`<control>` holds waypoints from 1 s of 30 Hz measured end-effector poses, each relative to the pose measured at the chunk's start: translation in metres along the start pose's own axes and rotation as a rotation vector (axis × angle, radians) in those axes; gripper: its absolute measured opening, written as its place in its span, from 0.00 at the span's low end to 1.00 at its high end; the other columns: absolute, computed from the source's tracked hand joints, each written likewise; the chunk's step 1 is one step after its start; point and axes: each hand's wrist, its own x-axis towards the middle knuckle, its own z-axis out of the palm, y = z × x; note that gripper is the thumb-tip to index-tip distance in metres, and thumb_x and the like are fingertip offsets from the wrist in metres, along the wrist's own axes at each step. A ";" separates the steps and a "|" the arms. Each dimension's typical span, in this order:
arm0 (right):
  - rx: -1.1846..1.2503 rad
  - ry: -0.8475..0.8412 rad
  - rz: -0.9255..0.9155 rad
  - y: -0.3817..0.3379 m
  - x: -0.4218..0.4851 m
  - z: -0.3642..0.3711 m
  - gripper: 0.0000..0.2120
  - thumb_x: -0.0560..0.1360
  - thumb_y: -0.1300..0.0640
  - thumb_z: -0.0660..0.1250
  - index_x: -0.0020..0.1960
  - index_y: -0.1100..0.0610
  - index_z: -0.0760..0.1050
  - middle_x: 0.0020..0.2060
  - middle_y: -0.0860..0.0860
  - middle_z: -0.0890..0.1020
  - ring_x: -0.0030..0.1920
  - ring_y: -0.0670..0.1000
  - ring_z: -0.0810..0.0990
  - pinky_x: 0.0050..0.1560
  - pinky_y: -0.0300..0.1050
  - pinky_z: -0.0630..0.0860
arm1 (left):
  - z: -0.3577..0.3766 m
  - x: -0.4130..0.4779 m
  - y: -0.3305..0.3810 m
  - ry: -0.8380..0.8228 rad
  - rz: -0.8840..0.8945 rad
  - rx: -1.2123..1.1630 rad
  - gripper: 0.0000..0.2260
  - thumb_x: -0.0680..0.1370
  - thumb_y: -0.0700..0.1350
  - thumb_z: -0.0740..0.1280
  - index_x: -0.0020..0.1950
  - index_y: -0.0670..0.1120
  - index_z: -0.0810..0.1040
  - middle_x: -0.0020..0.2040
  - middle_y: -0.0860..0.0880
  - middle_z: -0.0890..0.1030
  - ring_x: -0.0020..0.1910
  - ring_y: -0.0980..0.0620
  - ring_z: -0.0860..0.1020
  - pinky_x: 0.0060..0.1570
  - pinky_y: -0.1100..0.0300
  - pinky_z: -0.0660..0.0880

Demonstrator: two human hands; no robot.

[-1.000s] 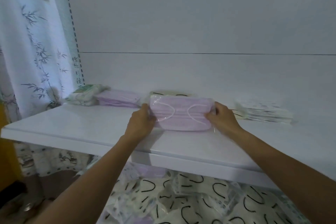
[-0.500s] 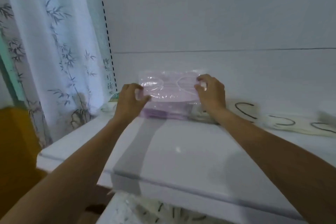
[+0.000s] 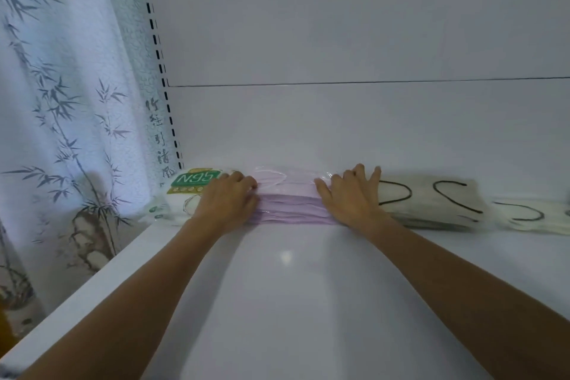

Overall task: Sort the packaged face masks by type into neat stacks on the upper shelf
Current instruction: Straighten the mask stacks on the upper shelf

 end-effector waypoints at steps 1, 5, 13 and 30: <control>-0.019 -0.015 0.000 0.000 0.001 0.001 0.28 0.80 0.41 0.45 0.60 0.56 0.76 0.62 0.59 0.74 0.67 0.60 0.63 0.69 0.67 0.48 | 0.000 0.001 -0.001 0.000 0.008 0.037 0.27 0.72 0.58 0.47 0.60 0.48 0.75 0.57 0.45 0.78 0.55 0.43 0.74 0.55 0.53 0.66; 0.027 0.130 -0.136 -0.001 0.007 -0.001 0.33 0.76 0.41 0.38 0.65 0.55 0.72 0.69 0.58 0.66 0.71 0.57 0.59 0.70 0.67 0.45 | -0.005 0.009 0.006 -0.028 0.016 0.222 0.34 0.70 0.67 0.41 0.67 0.52 0.68 0.58 0.45 0.77 0.60 0.44 0.69 0.58 0.52 0.61; 0.072 0.103 -0.285 -0.001 0.002 -0.015 0.25 0.81 0.43 0.43 0.70 0.52 0.66 0.67 0.50 0.71 0.73 0.53 0.57 0.72 0.62 0.43 | -0.010 0.007 0.022 -0.036 -0.103 0.162 0.26 0.76 0.63 0.51 0.71 0.52 0.63 0.68 0.42 0.65 0.65 0.42 0.63 0.63 0.51 0.61; 0.317 0.361 -0.442 0.023 -0.167 -0.096 0.23 0.73 0.62 0.62 0.67 0.57 0.69 0.58 0.55 0.77 0.58 0.59 0.74 0.55 0.52 0.68 | -0.083 -0.207 0.096 0.248 -0.131 -0.171 0.11 0.73 0.42 0.67 0.54 0.42 0.80 0.49 0.40 0.78 0.50 0.39 0.75 0.50 0.51 0.69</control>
